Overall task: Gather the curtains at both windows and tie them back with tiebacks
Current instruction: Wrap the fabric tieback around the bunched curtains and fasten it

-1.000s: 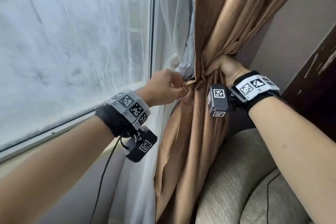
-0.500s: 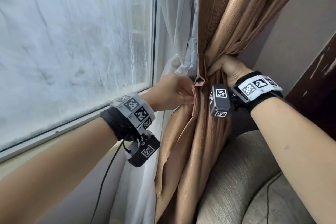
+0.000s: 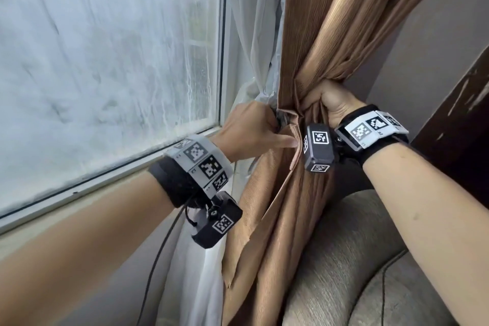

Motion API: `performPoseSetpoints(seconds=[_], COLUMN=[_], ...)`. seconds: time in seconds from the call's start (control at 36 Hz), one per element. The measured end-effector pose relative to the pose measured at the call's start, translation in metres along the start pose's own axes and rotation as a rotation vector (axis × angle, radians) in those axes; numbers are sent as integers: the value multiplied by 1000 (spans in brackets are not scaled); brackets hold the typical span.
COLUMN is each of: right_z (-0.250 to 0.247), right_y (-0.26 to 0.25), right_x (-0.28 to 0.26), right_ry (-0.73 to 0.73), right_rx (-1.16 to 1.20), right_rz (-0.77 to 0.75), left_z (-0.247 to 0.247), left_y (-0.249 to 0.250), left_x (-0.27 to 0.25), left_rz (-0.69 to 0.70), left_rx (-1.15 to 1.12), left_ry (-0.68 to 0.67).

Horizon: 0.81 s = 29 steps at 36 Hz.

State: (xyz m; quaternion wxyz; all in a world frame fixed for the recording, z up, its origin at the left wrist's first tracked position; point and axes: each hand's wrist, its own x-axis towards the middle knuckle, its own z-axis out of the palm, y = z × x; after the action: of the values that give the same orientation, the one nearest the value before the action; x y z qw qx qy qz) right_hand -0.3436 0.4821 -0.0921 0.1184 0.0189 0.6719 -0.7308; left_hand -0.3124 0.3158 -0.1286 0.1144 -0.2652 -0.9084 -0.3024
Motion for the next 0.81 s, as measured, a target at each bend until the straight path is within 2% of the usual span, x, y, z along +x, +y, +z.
performPoseSetpoints(seconds=[0.14,0.31,0.47,0.64,0.81], right_z=[-4,-7,-8,-8,-12], right_y=[-2,-2,-1,-1,-1], right_x=[-2,-1,-1,-3,-4], right_ry=[-59,-47,-53,-56,-48], right_rx=[14,12,20,12,-62], right_rz=[-50,-60,-43,-44,-22], left_z=[3,-1,-13,-46,-76], left_y=[3,1,-7,-23,-39], left_x=[5,6,4,-1,-6], left_rz=[26,-6,-12,-9,-9], left_rx=[65,-42,-8,-104,-112], left_ry=[-190,-223,-358,-250,-213])
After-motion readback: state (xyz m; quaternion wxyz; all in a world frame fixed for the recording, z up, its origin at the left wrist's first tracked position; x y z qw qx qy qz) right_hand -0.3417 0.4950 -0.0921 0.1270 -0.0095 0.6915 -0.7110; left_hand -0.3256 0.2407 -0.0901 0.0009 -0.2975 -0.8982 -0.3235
